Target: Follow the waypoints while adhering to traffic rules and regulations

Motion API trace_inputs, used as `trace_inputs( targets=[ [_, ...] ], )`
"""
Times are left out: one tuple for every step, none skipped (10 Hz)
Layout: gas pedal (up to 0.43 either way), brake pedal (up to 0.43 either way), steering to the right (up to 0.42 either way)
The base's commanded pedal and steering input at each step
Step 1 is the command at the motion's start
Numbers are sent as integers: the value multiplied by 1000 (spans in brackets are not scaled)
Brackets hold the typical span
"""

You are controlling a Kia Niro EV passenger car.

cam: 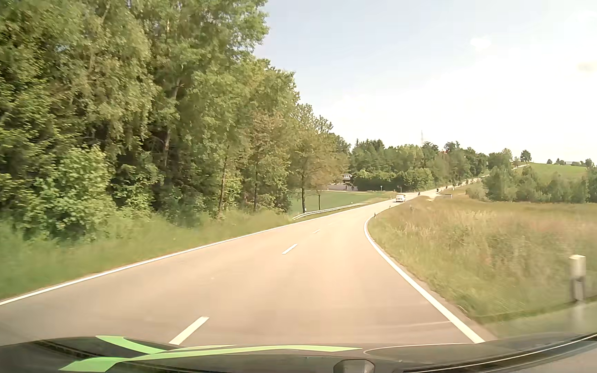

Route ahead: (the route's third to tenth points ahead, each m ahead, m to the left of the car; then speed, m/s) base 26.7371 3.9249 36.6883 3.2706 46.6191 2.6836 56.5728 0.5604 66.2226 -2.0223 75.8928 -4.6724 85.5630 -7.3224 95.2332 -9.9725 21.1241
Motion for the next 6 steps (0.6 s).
trace_inputs(
  targets=[
    [87, 0, 16],
    [98, 0, 16],
    [98, 0, 17],
    [110, 0, 17],
    [110, 0, 17],
    [110, 0, 17]
  ],
)
